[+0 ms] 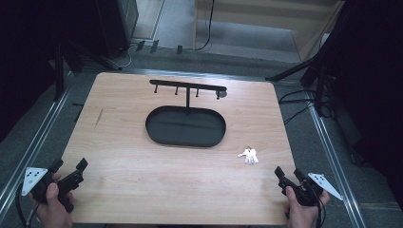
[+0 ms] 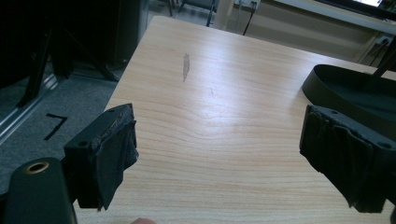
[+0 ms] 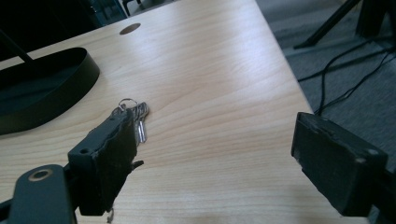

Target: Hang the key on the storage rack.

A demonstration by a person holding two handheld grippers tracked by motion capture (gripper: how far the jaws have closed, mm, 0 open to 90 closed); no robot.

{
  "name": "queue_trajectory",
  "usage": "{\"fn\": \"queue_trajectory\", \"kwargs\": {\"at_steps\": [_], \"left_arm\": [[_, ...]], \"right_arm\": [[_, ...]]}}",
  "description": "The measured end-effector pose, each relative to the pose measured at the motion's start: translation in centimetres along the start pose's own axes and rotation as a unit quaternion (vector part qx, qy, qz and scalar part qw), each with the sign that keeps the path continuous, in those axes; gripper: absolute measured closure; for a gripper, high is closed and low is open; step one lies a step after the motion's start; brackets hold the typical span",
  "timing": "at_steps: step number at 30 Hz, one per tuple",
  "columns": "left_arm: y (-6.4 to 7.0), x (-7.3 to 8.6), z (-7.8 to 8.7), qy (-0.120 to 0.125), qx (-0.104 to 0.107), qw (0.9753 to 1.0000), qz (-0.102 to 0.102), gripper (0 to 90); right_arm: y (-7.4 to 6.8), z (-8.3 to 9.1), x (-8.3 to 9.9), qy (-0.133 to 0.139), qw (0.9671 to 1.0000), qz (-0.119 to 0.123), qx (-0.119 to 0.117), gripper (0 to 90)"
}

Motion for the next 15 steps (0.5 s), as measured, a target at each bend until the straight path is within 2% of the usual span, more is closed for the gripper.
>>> {"fn": "queue_trajectory", "kwargs": {"at_steps": [2, 5, 8, 9, 10, 11, 12, 14, 15], "left_arm": [[0.1, 0.0, 0.0, -0.002, -0.002, 1.0000, -0.005, 11.2], [0.1, 0.0, 0.0, -0.001, -0.002, 1.0000, -0.009, 11.5], [0.2, 0.0, 0.1, 0.002, -0.001, 1.0000, -0.010, 11.5], [0.2, 0.0, 0.1, 0.002, -0.001, 1.0000, -0.010, 11.5], [0.2, 0.0, 0.1, 0.000, 0.000, 1.0000, -0.008, 11.6], [0.2, 0.0, 0.1, 0.000, 0.001, 1.0000, -0.010, 11.5], [0.2, 0.0, 0.1, 0.000, 0.002, 0.9999, -0.010, 11.6], [0.3, 0.1, 0.1, -0.003, 0.004, 0.9999, -0.011, 11.7], [0.3, 0.1, 0.0, -0.006, 0.004, 0.9999, -0.012, 11.8]], "right_arm": [[-0.1, 0.0, 0.1, 0.002, 1.0000, 0.003, 0.007, 15.6], [-0.2, -0.3, 0.3, -0.013, 0.9999, 0.007, 0.008, 16.0], [-0.5, -0.7, 0.5, -0.033, 0.9989, 0.026, 0.022, 17.3], [-0.5, -0.7, 0.5, -0.033, 0.9989, 0.026, 0.022, 17.3], [-0.9, -1.0, 0.7, -0.047, 0.9974, 0.044, 0.032, 18.5], [-1.0, -1.1, 0.7, -0.054, 0.9966, 0.053, 0.034, 18.8], [-1.1, -1.2, 0.7, -0.066, 0.9957, 0.056, 0.033, 19.5], [-1.7, -1.5, 0.6, -0.085, 0.9949, 0.052, 0.016, 23.1], [-2.1, -1.7, 0.4, -0.090, 0.9940, 0.061, 0.012, 24.4]]}}
Point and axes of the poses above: each handheld gripper's, and its own axes: z roughly backward along the jaws, x roughly out of its underside, y roughly to its right, the point moved 4 cm from there along -z, roughly forward along the jaws, and after that the axes turned 9 degrees about y, right-handed, at the moved point
